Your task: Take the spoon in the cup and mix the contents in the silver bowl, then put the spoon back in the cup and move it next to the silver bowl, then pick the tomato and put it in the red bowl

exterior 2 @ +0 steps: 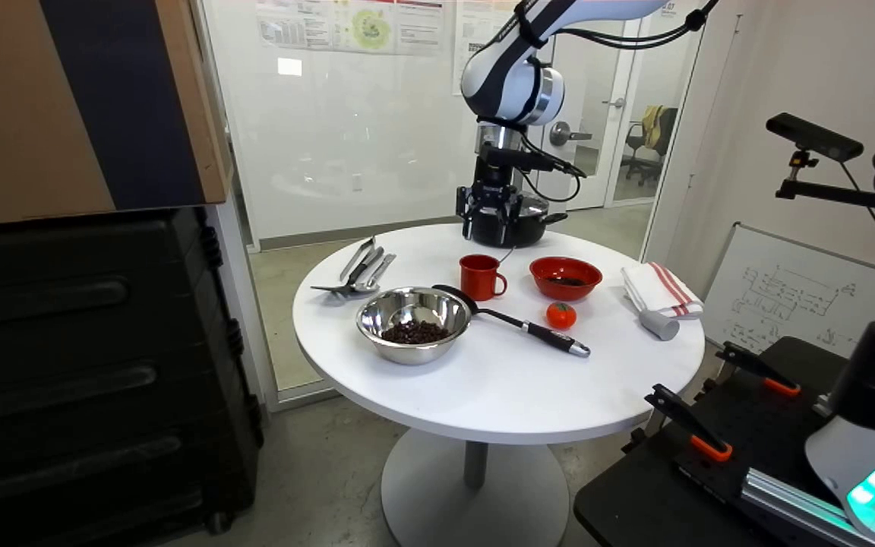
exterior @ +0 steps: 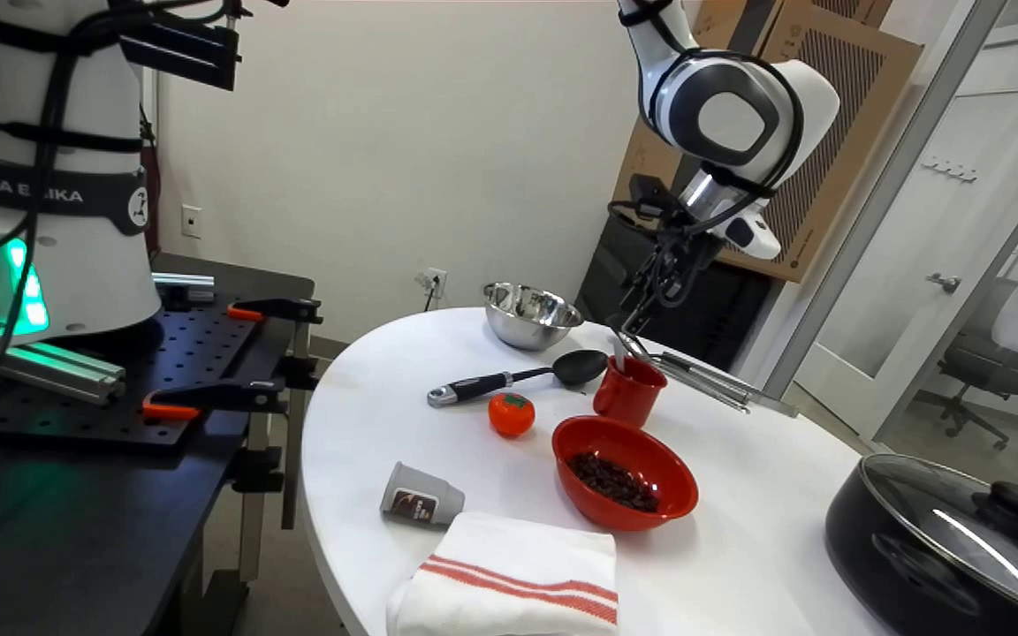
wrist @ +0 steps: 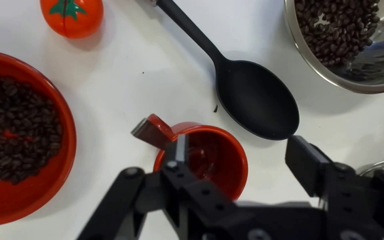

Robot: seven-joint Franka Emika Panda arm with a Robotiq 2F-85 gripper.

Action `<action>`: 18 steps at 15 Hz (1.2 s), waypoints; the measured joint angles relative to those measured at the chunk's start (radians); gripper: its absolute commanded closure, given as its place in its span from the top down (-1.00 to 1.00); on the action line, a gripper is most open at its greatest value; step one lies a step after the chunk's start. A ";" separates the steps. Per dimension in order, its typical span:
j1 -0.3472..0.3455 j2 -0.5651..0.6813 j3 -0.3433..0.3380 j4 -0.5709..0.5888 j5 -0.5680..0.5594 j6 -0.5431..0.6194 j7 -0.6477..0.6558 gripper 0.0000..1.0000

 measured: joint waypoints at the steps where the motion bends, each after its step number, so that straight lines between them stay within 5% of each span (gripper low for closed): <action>1: -0.002 -0.011 0.007 -0.002 0.000 -0.009 -0.021 1.00; 8: 0.011 -0.166 0.043 -0.055 -0.085 -0.207 -0.229 1.00; 14: 0.039 -0.263 0.002 -0.256 -0.343 0.045 -0.221 1.00; 18: 0.038 -0.270 -0.011 -0.354 -0.367 0.151 -0.218 1.00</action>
